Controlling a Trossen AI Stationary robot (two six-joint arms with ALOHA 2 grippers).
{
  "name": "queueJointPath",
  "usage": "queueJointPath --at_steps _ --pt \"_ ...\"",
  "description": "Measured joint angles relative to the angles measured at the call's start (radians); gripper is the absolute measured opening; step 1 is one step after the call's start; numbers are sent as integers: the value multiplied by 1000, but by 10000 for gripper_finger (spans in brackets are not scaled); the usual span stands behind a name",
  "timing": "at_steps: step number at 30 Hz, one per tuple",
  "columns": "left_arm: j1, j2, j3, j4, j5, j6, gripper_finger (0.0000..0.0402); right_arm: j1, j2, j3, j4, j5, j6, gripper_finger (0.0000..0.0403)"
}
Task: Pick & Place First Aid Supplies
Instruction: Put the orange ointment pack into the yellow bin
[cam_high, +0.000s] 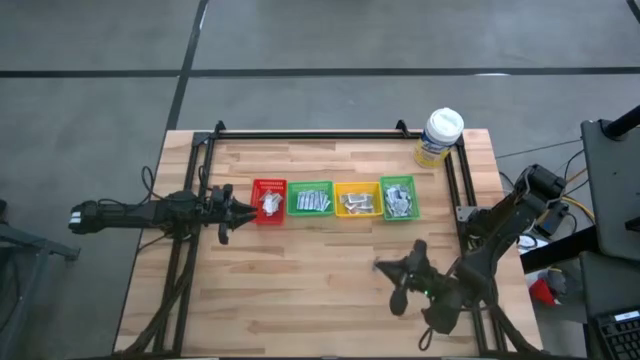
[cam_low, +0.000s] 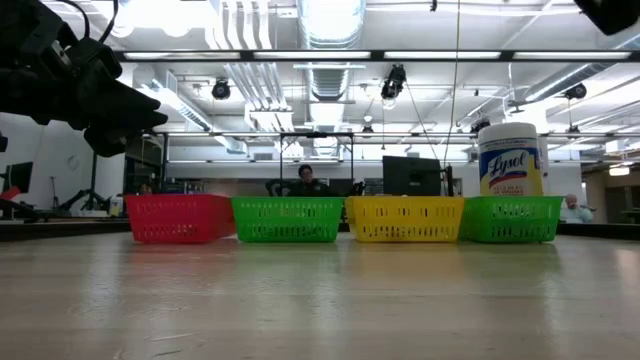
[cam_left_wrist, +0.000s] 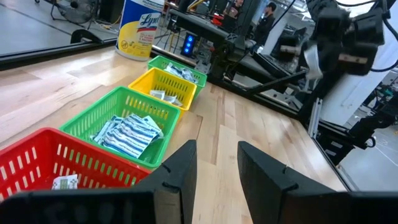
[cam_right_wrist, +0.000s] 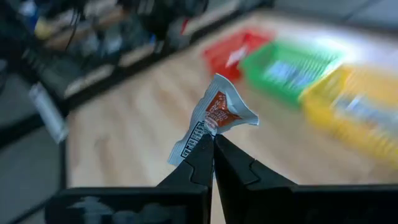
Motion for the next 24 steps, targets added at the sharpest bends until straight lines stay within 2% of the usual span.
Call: queueJointPath --at_steps 3,6,14,18,24 --pt "0 0 0 0 0 0 113 -12 -1 0 1 139 -48 8" --pt "0 0 0 0 0 0 113 -38 -1 0 2 215 -97 8" --pt "0 0 0 0 0 0 113 -165 1 0 1 223 -241 8" --pt "0 0 0 0 0 0 113 -252 1 8 -1 152 -450 8" --pt "0 0 0 0 0 0 113 -402 1 37 -3 -73 -746 8"
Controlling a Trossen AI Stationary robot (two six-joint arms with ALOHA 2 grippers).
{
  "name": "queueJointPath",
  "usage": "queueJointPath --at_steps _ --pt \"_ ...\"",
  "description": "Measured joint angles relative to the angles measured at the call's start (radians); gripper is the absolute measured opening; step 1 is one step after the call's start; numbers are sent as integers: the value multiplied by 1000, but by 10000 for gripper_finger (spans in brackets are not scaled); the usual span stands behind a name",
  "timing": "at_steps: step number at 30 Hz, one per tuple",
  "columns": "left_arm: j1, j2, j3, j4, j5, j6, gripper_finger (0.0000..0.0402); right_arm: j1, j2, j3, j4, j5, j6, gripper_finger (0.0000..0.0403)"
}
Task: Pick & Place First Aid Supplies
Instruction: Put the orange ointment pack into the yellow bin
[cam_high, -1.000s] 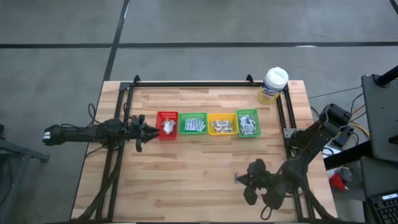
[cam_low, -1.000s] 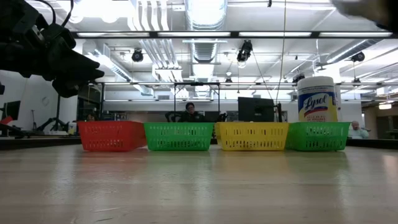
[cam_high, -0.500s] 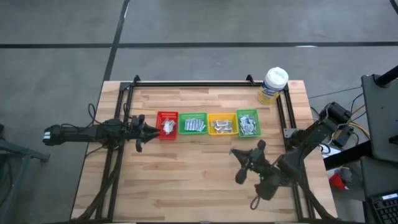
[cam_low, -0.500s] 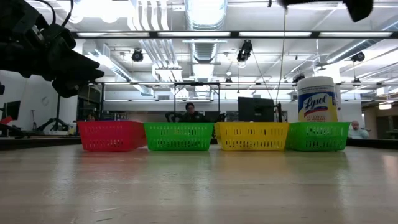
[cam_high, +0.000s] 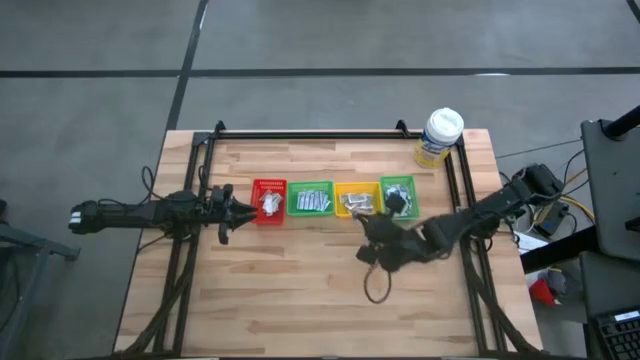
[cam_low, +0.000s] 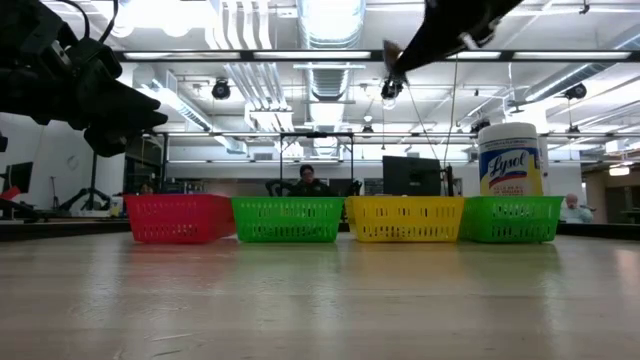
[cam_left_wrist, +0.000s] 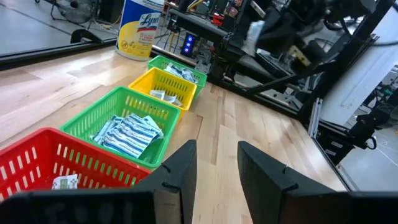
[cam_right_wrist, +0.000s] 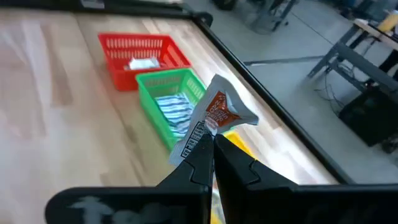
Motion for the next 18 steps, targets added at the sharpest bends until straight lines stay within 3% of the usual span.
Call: queueJointPath --at_steps 8,13,18 --pt "0 0 0 0 0 0 113 -160 0 55 -4 -118 -317 8" --pt "0 0 0 0 0 0 113 -255 0 94 -14 -251 -479 8" --pt "0 0 0 0 0 0 113 -338 0 145 -188 -366 -534 8"
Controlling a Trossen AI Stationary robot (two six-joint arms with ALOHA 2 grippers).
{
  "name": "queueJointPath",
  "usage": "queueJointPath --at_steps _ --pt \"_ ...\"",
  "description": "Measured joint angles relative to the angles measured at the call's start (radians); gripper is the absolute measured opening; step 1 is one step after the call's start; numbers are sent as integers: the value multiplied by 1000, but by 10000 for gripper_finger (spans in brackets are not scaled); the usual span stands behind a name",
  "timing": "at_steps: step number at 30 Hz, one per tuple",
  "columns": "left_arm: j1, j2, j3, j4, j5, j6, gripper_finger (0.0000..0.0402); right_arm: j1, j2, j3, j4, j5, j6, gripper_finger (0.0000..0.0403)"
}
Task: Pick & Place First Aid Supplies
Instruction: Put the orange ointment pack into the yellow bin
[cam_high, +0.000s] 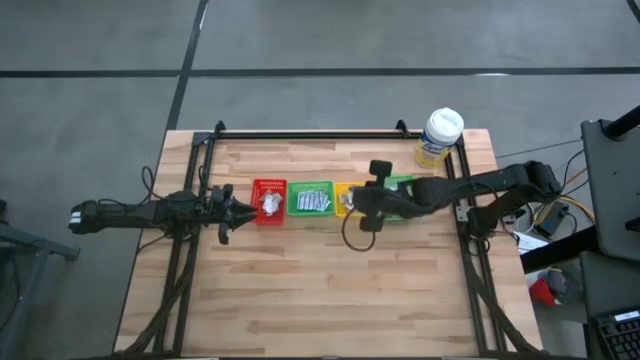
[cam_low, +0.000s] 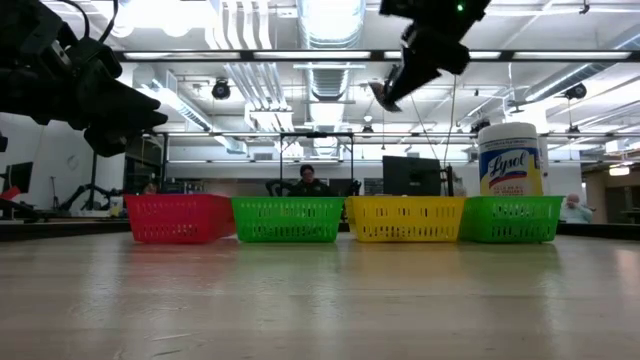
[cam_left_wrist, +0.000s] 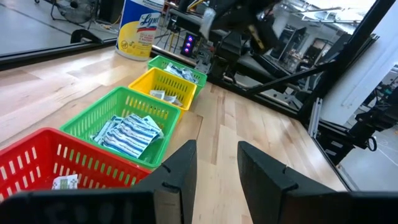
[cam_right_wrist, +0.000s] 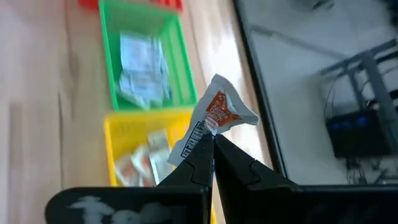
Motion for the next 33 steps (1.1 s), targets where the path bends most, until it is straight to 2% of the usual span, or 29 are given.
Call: queueJointPath --at_steps 6,13,17,22,27,33 --pt "0 0 0 0 0 22 113 -70 0 35 -180 -49 -11 8" --pt "0 0 0 0 0 23 113 -107 3 36 -176 -128 -196 8" --pt "0 0 0 0 0 23 113 -116 26 34 -172 -136 -301 8" --pt "0 0 0 0 0 23 113 -139 93 46 -159 -230 -425 8" --pt "0 4 0 0 0 23 113 -186 172 84 -175 -264 -442 8" --pt "0 9 0 0 0 23 113 -247 260 162 -307 -425 -476 8"
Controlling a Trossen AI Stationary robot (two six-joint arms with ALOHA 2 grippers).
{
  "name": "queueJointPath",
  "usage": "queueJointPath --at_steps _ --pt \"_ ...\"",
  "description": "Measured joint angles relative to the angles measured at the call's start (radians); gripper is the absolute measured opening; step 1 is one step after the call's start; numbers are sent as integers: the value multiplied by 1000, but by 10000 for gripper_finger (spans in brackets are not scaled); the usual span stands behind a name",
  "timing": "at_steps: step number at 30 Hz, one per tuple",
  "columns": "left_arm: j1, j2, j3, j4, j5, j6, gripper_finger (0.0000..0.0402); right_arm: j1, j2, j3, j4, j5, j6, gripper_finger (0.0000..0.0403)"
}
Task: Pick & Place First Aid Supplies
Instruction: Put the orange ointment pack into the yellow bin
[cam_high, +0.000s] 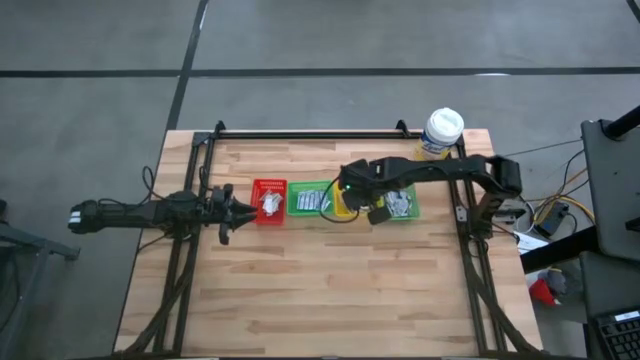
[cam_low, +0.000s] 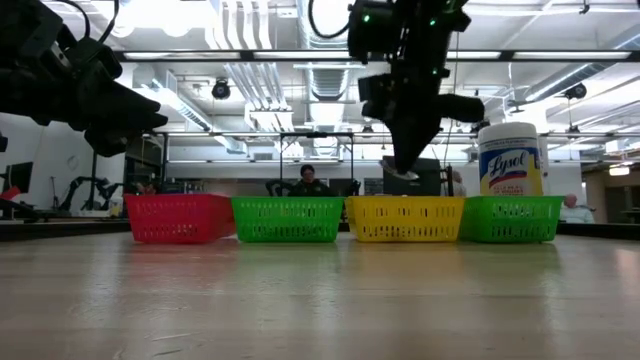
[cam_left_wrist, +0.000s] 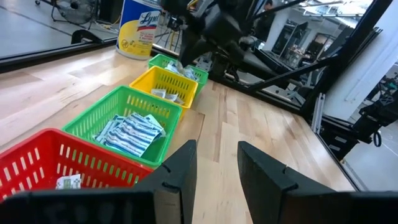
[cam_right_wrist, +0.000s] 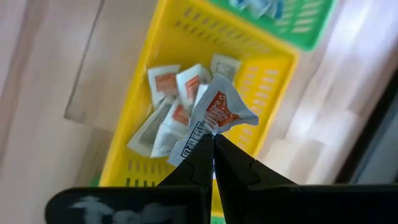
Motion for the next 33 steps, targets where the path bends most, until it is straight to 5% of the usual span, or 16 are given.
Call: queueJointPath --at_steps 33 --pt "0 10 0 0 0 11 113 -49 227 48 -50 -61 -60 8"
